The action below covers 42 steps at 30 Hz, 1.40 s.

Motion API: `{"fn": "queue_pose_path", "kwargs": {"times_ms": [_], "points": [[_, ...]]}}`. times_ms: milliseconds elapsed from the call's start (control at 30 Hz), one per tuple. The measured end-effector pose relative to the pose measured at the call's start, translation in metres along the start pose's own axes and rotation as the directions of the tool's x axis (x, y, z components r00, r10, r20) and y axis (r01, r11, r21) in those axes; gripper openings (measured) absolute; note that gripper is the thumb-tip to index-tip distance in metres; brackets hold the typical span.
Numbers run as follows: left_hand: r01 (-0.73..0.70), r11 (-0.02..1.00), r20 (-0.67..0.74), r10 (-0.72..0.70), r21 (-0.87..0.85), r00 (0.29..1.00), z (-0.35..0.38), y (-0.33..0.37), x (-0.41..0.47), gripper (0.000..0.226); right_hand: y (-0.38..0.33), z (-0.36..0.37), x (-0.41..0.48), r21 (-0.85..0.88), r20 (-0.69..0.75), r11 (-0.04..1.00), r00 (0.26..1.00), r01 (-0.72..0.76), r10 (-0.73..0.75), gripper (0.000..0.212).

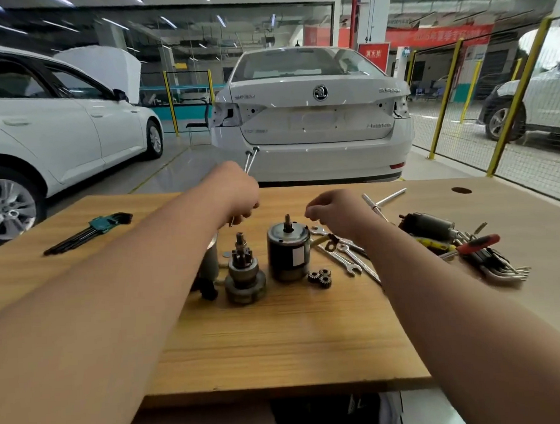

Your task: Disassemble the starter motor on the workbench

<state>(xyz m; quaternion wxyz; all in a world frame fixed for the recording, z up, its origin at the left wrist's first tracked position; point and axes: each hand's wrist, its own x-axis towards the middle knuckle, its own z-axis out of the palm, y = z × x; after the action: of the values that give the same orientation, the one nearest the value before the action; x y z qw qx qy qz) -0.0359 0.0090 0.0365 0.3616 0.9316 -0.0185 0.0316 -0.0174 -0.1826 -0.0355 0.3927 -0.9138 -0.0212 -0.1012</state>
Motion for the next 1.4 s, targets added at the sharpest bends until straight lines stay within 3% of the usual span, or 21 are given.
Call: {"fn": "queue_pose_path", "kwargs": {"times_ms": [67,133,233,333,533,633,733,867,900,967,1000,1033,1100,1167,1233,1267,1333,1400], "points": [[0.053,0.984,0.116,-0.073,0.170,0.991,0.002,-0.001,0.019,0.018,-0.004,0.003,0.012,-0.003,0.024,0.996,0.996,-0.088,0.088,0.012],[0.170,0.971,0.265,-0.211,0.168,0.941,0.007,-0.006,0.039,0.022,-0.005,0.008,0.027,-0.035,0.095,0.987,0.983,-0.157,0.159,0.016],[0.346,0.923,0.496,-0.382,0.167,0.780,0.021,-0.013,0.061,0.028,-0.006,0.019,0.049,-0.100,0.201,0.969,0.950,-0.224,0.240,0.018],[0.410,0.888,0.610,-0.446,0.209,0.655,0.033,-0.015,0.075,0.034,-0.005,0.028,0.066,-0.132,0.268,0.940,0.902,-0.313,0.338,0.019],[0.416,0.845,0.557,-0.535,0.336,0.636,0.040,-0.031,0.097,0.032,-0.004,0.043,0.076,-0.314,0.422,0.915,0.826,-0.252,0.373,0.024],[0.415,0.839,0.558,-0.544,0.352,0.627,0.050,-0.038,0.099,0.033,-0.004,0.046,0.075,-0.413,0.448,0.900,0.830,-0.138,0.333,0.029],[0.325,0.862,0.553,-0.501,0.389,0.666,0.055,-0.036,0.096,0.032,-0.002,0.046,0.075,-0.422,0.418,0.900,0.856,-0.112,0.303,0.028],[0.308,0.932,0.446,-0.363,0.194,0.818,0.044,-0.029,0.089,0.036,0.002,0.039,0.066,-0.144,0.193,0.961,0.946,-0.236,0.261,0.024],[0.268,0.960,0.354,-0.281,0.087,0.892,0.039,-0.026,0.084,0.033,0.001,0.033,0.060,-0.066,0.130,0.970,0.962,-0.235,0.242,0.027],[0.044,0.997,0.022,-0.043,-0.058,0.999,0.029,-0.028,0.070,0.025,0.004,0.022,0.043,0.091,0.014,0.972,0.976,-0.216,0.216,0.033],[-0.096,0.995,-0.186,0.090,-0.023,0.978,0.023,-0.035,0.059,0.025,0.006,0.017,0.032,0.181,-0.027,0.958,0.973,-0.221,0.230,0.037],[-0.205,0.976,-0.359,0.215,0.068,0.908,0.017,-0.045,0.044,0.026,0.010,0.014,0.021,0.258,-0.058,0.940,0.967,-0.225,0.247,0.042],[-0.249,0.941,-0.528,0.335,0.228,0.781,0.010,-0.079,0.018,0.031,0.018,0.012,-0.005,0.330,-0.110,0.920,0.960,-0.210,0.259,0.047],[-0.087,0.974,-0.538,0.188,0.207,0.822,0.012,-0.121,-0.001,0.040,0.027,0.019,-0.030,0.336,-0.166,0.926,0.957,-0.173,0.239,0.046],[0.100,0.995,-0.418,-0.079,0.029,0.905,0.018,-0.149,-0.016,0.049,0.032,0.028,-0.049,0.299,-0.186,0.942,0.959,-0.153,0.214,0.042],[0.127,0.989,-0.365,-0.145,-0.073,0.920,0.022,-0.156,-0.019,0.052,0.033,0.033,-0.054,0.280,-0.181,0.950,0.964,-0.138,0.193,0.036],[0.091,0.986,-0.338,-0.134,-0.141,0.931,0.030,-0.156,-0.019,0.052,0.031,0.042,-0.058,0.270,-0.169,0.957,0.973,-0.106,0.156,0.027],[0.053,0.993,-0.314,-0.084,-0.106,0.946,0.035,-0.148,-0.015,0.052,0.029,0.047,-0.056,0.270,-0.145,0.957,0.978,-0.108,0.151,0.038]]}}
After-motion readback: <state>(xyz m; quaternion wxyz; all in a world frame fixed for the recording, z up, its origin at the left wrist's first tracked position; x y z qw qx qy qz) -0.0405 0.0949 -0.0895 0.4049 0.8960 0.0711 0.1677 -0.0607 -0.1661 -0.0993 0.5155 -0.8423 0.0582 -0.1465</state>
